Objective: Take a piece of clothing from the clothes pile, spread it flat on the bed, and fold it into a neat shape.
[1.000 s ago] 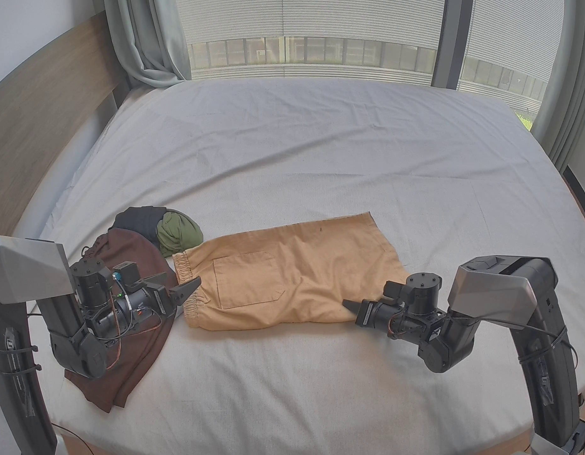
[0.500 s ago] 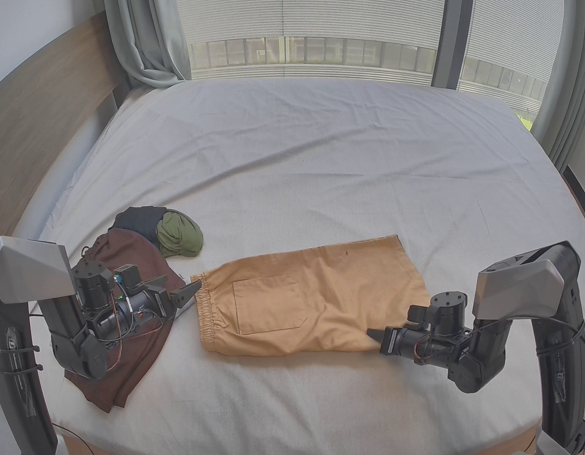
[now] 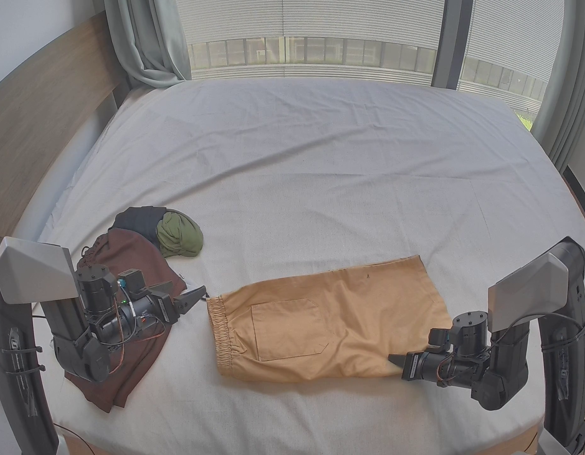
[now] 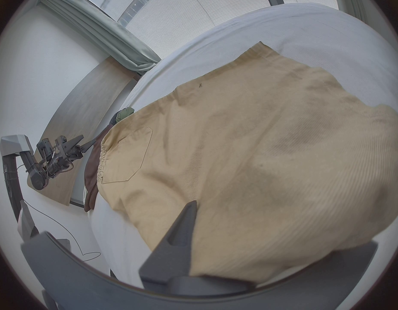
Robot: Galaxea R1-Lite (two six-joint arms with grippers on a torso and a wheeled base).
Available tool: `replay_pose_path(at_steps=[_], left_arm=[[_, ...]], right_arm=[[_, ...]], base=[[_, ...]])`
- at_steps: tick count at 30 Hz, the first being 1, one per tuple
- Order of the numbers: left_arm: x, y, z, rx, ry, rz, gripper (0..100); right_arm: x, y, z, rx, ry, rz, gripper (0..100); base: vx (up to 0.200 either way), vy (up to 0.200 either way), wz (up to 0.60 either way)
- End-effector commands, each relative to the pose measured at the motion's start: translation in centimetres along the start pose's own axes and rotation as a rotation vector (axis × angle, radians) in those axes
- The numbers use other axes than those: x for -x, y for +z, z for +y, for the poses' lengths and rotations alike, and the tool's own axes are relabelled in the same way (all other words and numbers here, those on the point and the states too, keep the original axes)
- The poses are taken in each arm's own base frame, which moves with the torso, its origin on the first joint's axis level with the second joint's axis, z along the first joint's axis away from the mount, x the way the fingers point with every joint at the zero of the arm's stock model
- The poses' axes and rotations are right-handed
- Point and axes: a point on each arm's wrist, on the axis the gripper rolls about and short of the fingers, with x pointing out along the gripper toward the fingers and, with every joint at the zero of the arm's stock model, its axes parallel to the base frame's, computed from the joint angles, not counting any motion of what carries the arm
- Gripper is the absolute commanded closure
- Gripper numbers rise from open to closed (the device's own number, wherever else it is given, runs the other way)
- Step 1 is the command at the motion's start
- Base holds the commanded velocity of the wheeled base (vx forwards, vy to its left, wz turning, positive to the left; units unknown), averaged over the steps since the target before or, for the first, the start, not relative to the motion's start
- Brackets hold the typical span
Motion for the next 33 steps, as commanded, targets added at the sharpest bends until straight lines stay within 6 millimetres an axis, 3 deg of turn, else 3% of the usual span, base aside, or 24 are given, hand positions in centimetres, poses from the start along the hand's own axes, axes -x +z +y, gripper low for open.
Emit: replay_pose_path(at_steps=[1,2,6,11,16,25,30,33], left_arm=[[0.0,-0.1,0.1,0.003,-0.004,0.004,0],[0.0,-0.2,0.1,0.004,-0.006,0.008,0],[-0.2,-0.4,0.1,0.007,-0.019,0.015,0],[0.0,-0.7,-0.1,0.016,-0.086,0.04,0],[-0.3,-1.9,0.2,0.035,-0.122,0.082,0],[-0.4,-3.1,0.3,0.059,-0.184,0.127,0],[-0.5,-3.7,0.5,0.071,-0.182,0.145,0],[-0.5,-3.9,0.6,0.074,-0.181,0.15,0]], right_arm=[[-0.1,0.0,0.0,-0.002,0.0,0.001,100],[-0.2,0.1,0.0,-0.003,0.003,-0.006,0],[0.0,0.0,0.2,-0.004,0.007,0.002,0],[2.8,-1.6,1.5,-0.004,0.086,0.123,0],[3.7,-2.9,2.7,0.019,0.132,0.199,0],[5.9,-0.7,6.0,0.089,0.336,0.138,0],[5.9,0.6,6.3,0.101,0.357,0.078,0],[5.5,1.9,5.5,0.087,0.34,0.018,0]], base=[[0.0,0.0,0.0],[0.0,0.0,0.0],[0.0,0.0,0.0],[0.0,0.0,0.0],[0.0,0.0,0.0],[0.0,0.0,0.0],[0.0,0.0,0.0],[0.0,0.0,0.0]])
